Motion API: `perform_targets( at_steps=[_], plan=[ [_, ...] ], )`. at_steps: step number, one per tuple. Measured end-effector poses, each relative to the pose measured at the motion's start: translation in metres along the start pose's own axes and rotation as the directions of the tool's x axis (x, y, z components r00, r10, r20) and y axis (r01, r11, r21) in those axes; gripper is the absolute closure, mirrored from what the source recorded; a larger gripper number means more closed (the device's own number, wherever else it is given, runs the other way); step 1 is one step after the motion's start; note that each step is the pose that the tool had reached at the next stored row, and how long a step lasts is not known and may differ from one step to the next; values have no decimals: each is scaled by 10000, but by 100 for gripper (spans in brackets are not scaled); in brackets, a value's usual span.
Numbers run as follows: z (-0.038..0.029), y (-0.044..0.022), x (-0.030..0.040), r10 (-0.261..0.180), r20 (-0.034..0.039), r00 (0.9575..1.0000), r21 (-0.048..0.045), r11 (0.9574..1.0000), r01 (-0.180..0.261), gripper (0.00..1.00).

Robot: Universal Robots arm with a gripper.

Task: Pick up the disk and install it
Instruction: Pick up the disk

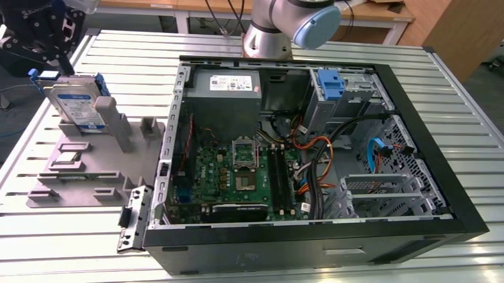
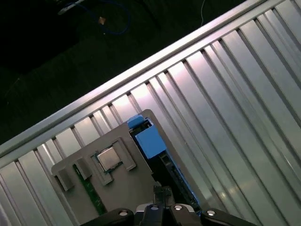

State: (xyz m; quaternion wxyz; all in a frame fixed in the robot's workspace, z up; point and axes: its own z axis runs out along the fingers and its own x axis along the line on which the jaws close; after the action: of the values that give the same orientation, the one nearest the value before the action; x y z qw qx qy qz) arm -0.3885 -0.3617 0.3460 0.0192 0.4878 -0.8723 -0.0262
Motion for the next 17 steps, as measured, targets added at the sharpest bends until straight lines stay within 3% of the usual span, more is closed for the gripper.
perform_targets(
  at_steps=[4,8,12,17],
  plan=[
    [10,-1,0,-498,64,9987,-52,9987,498,90],
    [21,-2,0,-1017,95,9948,-83,9948,1018,90],
    [30,-2,-1,-1571,95,9875,-101,9875,1572,90],
    [45,-3,0,-2278,75,9737,-113,9736,2279,90]
  ],
)
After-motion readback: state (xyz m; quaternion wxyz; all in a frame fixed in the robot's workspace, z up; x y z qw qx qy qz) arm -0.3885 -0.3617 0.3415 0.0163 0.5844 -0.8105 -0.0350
